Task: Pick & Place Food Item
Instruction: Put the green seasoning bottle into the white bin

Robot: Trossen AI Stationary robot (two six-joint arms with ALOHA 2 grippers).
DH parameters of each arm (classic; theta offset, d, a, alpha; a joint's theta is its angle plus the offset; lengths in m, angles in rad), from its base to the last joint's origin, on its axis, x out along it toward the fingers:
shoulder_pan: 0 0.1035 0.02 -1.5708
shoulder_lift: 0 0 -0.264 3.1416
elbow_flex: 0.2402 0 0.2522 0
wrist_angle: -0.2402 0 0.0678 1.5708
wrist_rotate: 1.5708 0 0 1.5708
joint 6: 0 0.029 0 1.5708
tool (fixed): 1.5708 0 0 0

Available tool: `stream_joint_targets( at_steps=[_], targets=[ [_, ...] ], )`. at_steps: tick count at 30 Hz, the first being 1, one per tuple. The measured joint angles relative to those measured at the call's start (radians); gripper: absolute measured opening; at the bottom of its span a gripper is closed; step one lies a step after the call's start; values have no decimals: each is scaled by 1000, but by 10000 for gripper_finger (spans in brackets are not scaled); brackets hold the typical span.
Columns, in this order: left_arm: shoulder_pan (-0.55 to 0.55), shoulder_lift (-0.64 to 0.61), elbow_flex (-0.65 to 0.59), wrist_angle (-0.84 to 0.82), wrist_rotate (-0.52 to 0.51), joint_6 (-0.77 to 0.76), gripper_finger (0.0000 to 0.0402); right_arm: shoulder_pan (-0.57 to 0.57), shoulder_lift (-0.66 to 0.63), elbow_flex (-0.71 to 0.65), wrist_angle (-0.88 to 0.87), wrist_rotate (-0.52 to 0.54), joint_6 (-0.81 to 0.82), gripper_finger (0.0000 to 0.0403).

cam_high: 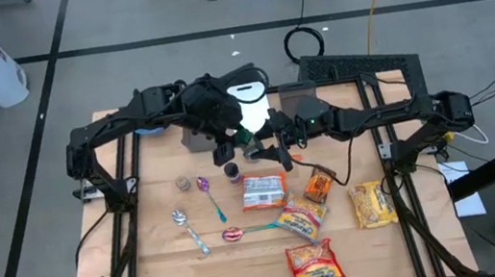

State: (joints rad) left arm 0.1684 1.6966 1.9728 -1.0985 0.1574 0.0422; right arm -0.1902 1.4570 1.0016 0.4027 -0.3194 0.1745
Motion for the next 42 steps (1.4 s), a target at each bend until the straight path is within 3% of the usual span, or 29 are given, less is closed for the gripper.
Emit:
stream_joint_targets(
  at_steps=[9, 20, 30, 35, 42],
  targets=[
    [0, 0, 0, -2, 8, -3, 209, 0, 0, 0, 14, -27, 34, 194],
    [3, 0, 0, 2, -15, -18, 209, 0, 0, 0, 16, -32, 38, 194],
    [28, -1, 0, 113, -41, -83, 352, 0, 1, 0, 39, -25, 81, 194],
    [41, -8, 0, 178, -34, -81, 361, 0, 0, 0, 41, -20, 79, 194],
    [80, -65, 0, 158, -26, -102, 334, -27, -33, 0, 22, -23, 113, 194]
  ],
)
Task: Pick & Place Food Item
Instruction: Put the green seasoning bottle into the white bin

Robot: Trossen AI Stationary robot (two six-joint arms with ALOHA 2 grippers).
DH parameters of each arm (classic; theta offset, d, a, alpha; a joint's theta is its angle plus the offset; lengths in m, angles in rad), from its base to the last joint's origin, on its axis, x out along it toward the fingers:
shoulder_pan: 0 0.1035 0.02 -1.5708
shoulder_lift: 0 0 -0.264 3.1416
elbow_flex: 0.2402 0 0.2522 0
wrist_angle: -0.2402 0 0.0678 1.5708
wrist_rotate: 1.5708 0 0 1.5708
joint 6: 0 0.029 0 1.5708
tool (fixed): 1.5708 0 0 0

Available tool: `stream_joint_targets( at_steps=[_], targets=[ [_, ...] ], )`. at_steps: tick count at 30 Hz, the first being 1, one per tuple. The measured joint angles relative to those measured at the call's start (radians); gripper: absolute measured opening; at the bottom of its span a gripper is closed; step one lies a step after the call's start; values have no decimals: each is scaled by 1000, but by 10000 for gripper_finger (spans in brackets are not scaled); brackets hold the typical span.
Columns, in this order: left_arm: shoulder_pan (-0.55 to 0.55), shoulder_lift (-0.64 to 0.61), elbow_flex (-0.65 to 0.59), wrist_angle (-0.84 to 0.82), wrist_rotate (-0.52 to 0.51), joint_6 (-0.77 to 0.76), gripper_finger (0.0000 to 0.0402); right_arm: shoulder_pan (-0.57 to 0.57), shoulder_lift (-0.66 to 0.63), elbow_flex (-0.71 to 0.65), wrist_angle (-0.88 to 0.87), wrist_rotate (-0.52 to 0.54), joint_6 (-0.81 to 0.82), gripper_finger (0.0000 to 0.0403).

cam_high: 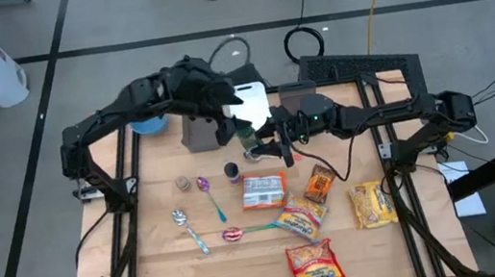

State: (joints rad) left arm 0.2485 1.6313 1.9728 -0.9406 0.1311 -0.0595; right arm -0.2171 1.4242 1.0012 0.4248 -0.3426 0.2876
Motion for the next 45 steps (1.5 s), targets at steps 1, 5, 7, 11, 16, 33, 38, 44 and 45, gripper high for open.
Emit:
stream_joint_targets(
  at_steps=[1, 5, 7, 11, 16, 33, 38, 44, 45],
  targets=[
    [7, -14, 0, -4, 0, -3, 329, -5, -4, 0, 10, 4, -1, 194],
    [33, -61, 0, -7, 1, -2, 313, -22, -33, 1, 11, 8, 0, 194],
    [45, -73, 0, -9, 4, -3, 305, -27, -43, 1, 10, 26, -1, 194],
    [76, -74, -3, -23, 66, -6, 293, -39, -69, 1, 4, 62, -19, 194],
    [103, -75, -118, 74, 144, -30, 283, -40, -90, 1, -26, 85, -34, 194],
    [75, -77, -439, 582, 311, -203, 273, -41, -91, -38, 107, 129, 42, 194],
    [63, -78, -455, 678, 303, -234, 273, -60, -102, -40, 132, 110, 44, 194],
    [48, -76, -457, 749, 306, -239, 273, -61, -101, -39, 162, 68, 48, 194],
    [41, -72, -457, 754, 300, -235, 273, -61, -101, -39, 174, 61, 49, 194]
  ],
)
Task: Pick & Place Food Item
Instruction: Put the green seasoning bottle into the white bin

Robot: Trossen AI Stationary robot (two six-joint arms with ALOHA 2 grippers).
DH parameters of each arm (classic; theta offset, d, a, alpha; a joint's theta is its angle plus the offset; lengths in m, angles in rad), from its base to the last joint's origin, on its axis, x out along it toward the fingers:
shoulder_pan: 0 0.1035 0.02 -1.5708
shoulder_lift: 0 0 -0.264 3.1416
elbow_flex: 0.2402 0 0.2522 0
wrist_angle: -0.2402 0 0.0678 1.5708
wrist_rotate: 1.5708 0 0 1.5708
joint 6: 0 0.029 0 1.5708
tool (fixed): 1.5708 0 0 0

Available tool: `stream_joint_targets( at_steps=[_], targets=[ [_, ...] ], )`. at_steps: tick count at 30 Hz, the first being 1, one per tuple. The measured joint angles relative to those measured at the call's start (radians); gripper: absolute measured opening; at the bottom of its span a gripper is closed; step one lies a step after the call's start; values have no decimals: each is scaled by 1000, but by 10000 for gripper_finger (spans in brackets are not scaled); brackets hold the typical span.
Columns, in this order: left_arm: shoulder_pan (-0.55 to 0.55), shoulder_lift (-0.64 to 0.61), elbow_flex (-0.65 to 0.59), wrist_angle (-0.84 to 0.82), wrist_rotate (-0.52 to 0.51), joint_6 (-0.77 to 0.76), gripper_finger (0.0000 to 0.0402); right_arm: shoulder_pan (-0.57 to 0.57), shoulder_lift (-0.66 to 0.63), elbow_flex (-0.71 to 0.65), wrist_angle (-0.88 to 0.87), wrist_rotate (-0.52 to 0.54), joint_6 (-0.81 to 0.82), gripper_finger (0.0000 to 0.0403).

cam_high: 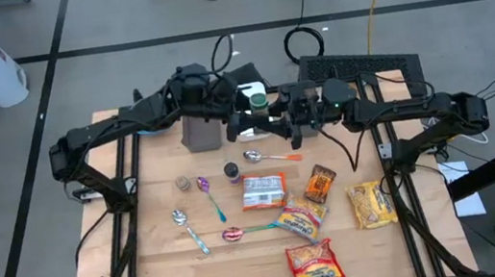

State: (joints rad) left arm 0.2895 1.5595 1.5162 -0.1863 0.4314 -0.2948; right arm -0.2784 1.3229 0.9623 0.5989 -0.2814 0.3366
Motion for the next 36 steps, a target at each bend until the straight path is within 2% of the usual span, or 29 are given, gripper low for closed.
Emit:
stream_joint_targets(
  at_steps=[14, 22, 31, 36],
  targets=[
    [-32, 38, 1, 84, -23, 4, 271, 6, 1, 0, 10, -22, 18, 194],
    [-31, 38, 1, 73, -28, 33, 207, 5, 1, 0, 10, -35, 39, 194],
    [-31, 38, 1, 51, -15, 32, 206, 5, 1, 0, -4, -37, 45, 195],
    [-31, 38, 1, 50, -13, 23, 206, 5, 1, 2, -24, -43, 86, 255]
  ],
)
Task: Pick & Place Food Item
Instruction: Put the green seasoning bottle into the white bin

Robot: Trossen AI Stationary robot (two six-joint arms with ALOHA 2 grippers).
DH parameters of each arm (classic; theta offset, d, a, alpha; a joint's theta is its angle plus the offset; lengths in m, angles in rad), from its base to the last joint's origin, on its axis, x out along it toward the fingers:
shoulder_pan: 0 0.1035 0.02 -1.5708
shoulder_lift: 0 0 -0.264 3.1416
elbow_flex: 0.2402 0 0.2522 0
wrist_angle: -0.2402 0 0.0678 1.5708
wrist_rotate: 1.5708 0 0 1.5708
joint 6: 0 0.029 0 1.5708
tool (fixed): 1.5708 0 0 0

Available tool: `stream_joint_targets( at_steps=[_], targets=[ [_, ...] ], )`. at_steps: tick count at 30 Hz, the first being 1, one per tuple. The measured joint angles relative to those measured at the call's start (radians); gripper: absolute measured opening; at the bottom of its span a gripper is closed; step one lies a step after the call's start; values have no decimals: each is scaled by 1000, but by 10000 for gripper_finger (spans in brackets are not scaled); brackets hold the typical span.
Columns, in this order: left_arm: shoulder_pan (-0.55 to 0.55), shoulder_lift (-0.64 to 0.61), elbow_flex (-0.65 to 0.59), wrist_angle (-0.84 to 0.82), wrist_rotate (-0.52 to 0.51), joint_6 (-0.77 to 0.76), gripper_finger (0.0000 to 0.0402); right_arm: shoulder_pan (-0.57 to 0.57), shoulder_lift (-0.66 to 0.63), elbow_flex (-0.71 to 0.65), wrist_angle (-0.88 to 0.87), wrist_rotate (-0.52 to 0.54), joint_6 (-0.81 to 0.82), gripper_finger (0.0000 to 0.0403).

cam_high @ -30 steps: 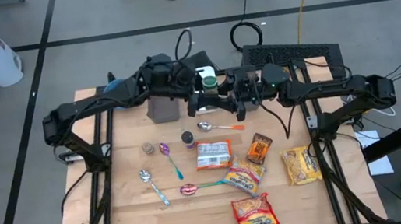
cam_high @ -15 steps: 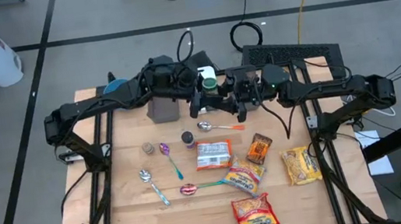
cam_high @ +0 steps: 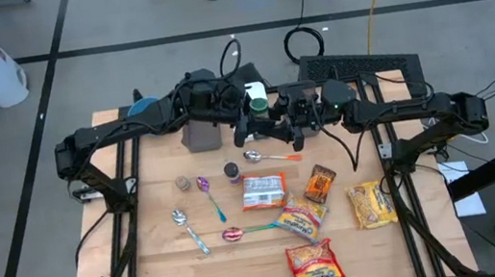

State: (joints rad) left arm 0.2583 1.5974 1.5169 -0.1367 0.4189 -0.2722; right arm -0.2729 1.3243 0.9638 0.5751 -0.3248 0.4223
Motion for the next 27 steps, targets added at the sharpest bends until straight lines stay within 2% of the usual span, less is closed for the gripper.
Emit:
stream_joint_targets(
  at_steps=[3, 7, 15, 27],
  targets=[
    [-1, 0, 0, -8, 1, 2, 206, 0, 0, 0, -31, -2, 9, 284],
    [-1, -5, 0, -27, 3, 26, 206, -1, 0, 0, -37, -21, 25, 298],
    [9, -36, 0, -87, -24, 53, 206, -3, -7, 0, -49, -70, 34, 287],
    [2, -39, 0, 12, -33, 55, 206, -3, -6, 0, -28, -42, -1, 283]
  ],
)
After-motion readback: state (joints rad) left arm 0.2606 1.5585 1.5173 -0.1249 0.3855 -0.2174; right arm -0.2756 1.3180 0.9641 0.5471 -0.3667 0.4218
